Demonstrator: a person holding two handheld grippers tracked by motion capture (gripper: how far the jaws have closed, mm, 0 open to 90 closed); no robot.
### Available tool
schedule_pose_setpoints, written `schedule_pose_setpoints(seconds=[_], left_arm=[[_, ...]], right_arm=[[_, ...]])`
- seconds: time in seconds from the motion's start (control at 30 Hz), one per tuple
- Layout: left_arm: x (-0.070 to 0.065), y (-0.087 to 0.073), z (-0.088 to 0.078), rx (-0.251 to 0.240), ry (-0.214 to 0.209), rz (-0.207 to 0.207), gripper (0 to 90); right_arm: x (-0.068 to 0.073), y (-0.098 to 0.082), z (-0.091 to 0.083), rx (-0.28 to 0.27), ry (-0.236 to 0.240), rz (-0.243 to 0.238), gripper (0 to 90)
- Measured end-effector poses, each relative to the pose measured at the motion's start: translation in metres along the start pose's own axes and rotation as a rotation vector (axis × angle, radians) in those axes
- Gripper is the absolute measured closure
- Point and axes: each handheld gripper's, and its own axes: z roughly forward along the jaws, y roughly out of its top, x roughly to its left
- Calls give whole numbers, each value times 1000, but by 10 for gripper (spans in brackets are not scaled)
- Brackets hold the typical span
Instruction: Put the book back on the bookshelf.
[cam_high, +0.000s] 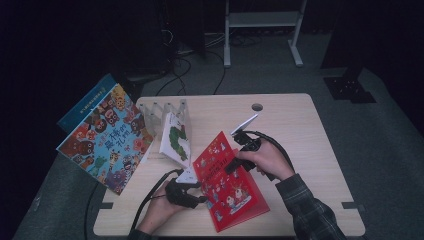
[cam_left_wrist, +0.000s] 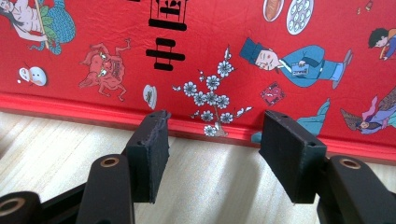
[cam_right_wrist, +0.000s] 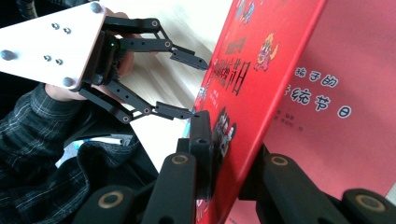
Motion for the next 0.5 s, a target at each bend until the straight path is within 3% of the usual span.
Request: schedule_pose_setpoints(seconds=[0.23, 0.4, 0.5], left_arm=[[-1, 0, 0, 17, 14, 18, 404], [3, -1, -3, 2, 9, -3, 347], [5, -1, -7, -17, 7, -25, 290]], right_arm=[[2, 0, -1, -9, 6, 7, 826], [6, -1, -7, -46, 1, 1, 866], [8, -3, -13, -74, -9, -33, 876]])
